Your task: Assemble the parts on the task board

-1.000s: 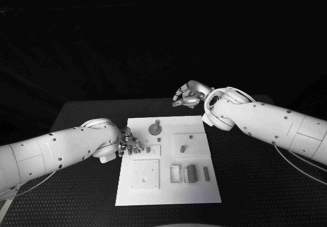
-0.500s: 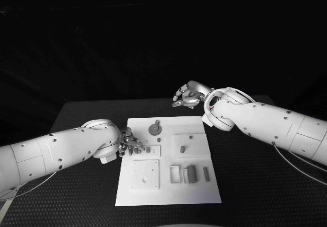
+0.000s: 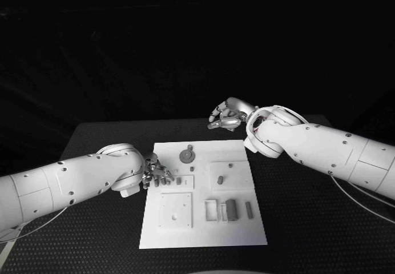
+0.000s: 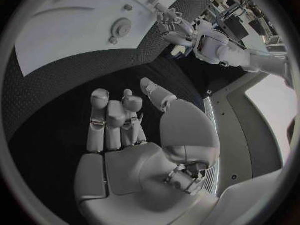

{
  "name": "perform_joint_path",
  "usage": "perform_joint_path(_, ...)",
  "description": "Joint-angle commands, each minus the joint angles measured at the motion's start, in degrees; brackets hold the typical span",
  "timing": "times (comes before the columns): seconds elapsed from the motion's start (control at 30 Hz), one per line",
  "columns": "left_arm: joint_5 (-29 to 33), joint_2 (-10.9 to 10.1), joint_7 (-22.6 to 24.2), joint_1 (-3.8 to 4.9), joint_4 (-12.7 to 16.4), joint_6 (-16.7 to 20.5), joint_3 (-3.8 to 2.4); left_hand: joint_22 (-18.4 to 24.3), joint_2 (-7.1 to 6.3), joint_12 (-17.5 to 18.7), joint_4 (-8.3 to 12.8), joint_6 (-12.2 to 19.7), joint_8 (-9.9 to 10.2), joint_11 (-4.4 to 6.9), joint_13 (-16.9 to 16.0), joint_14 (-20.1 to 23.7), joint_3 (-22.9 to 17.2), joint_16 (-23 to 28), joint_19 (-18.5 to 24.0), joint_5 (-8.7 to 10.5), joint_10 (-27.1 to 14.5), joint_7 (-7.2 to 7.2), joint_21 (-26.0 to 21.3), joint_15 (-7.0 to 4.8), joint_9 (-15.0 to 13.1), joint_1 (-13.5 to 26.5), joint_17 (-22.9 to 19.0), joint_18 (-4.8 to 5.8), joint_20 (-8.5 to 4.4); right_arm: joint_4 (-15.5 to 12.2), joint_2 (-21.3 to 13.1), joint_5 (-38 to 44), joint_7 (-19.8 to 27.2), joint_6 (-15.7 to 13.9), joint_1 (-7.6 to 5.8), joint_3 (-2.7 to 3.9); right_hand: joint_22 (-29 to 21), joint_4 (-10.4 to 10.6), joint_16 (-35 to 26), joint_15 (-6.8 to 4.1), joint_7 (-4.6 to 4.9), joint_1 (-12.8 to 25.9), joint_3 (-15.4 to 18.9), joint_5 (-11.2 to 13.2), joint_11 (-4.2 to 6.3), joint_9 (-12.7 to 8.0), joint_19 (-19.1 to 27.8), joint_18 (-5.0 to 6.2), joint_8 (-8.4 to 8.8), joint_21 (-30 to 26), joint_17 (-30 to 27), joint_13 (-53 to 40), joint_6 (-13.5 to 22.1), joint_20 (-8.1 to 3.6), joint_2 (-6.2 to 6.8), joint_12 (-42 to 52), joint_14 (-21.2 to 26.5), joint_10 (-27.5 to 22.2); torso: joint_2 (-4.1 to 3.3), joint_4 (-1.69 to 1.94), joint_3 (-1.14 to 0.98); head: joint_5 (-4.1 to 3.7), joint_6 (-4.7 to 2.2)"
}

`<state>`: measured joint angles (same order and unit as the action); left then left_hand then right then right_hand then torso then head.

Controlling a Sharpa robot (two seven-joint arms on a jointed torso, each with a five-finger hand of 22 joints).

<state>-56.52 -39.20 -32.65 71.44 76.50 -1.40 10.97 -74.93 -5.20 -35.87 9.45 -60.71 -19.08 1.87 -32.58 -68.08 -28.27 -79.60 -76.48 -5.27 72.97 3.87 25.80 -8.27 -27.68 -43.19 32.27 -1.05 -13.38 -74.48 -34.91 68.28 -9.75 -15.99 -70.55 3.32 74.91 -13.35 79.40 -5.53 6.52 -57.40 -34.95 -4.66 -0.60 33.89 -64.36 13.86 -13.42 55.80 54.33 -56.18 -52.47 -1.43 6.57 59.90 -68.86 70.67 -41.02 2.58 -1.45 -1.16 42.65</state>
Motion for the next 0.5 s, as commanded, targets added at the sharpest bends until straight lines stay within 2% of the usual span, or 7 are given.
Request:
perform_joint_path(0.03,-0.14,-0.37,0.42,0.0,0.11,0.69,-0.05,-0.96,-0.37,-0.11,-0.32,-0.09,-0.21,0.3,0.05,-0.12,0.01,-0.09,0.06,0.34,0.23,0.31,-0.33,-0.09,-0.08,-0.13,-0.08,-1.99,-0.38,0.06,0.05,0.12,0.23,0.38,0.04,0.02,0.63,0.24,-0.26,-0.02,0.54,0.58,-0.03,0.12,0.09,0.07,-0.05,1.14,0.23,-0.28,0.07,-0.09,0.01,-0.36,0.01,0.04,-0.18,-0.49,0.01,-0.02,-0.01,-0.02,-0.16)
perform_joint_path(0.23,2.33,-1.21,1.22,0.03,0.11,3.63,-0.3,-0.94,-0.86,0.06,-0.37,0.55,0.1,0.14,0.12,0.16,-0.01,0.06,0.34,0.39,-0.12,0.48,-0.5,0.03,0.08,-0.3,-0.12,-1.97,-0.35,0.41,0.08,-0.48,0.37,-0.2,0.04,0.02,0.61,0.25,-0.32,0.1,0.74,0.58,-0.03,0.11,-0.08,-0.1,-0.03,1.14,0.76,-0.34,0.06,-0.07,0.89,-0.36,0.18,0.01,-0.12,-0.58,0.0,-0.05,-0.02,-0.09,-0.31)
perform_joint_path(0.37,3.68,-1.4,3.92,0.05,-0.38,9.88,-0.49,-0.89,-1.33,0.16,-0.04,2.0,0.78,-0.2,0.15,0.54,-0.08,0.21,0.8,0.37,-0.52,0.88,-0.82,0.35,0.37,-0.96,-0.16,-1.95,-0.17,0.69,0.01,-0.81,0.38,-0.35,0.05,0.01,0.6,0.26,-0.33,0.33,1.01,0.54,-0.04,0.12,-0.34,-0.3,-0.04,1.14,1.31,-0.37,0.07,-0.08,1.82,-0.36,0.24,0.03,-0.1,-0.63,0.02,-0.03,-0.02,-0.3,-0.46)
perform_joint_path(0.5,10.32,-1.57,8.61,0.07,-0.5,14.5,-0.56,-0.39,-1.96,0.95,0.41,3.06,1.06,-0.79,0.54,1.56,-0.18,1.18,2.16,0.39,-1.76,1.45,-2.01,0.92,0.43,-1.7,-0.59,-1.73,0.42,0.93,-0.05,-1.08,0.38,-0.36,0.05,0.01,0.6,0.24,-0.35,0.4,1.09,0.51,-0.05,0.12,-0.41,-0.34,-0.02,1.14,1.42,-0.39,0.08,-0.08,2.0,-0.35,0.27,0.02,-0.07,-0.7,0.02,-0.01,-0.03,-0.34,-0.66)
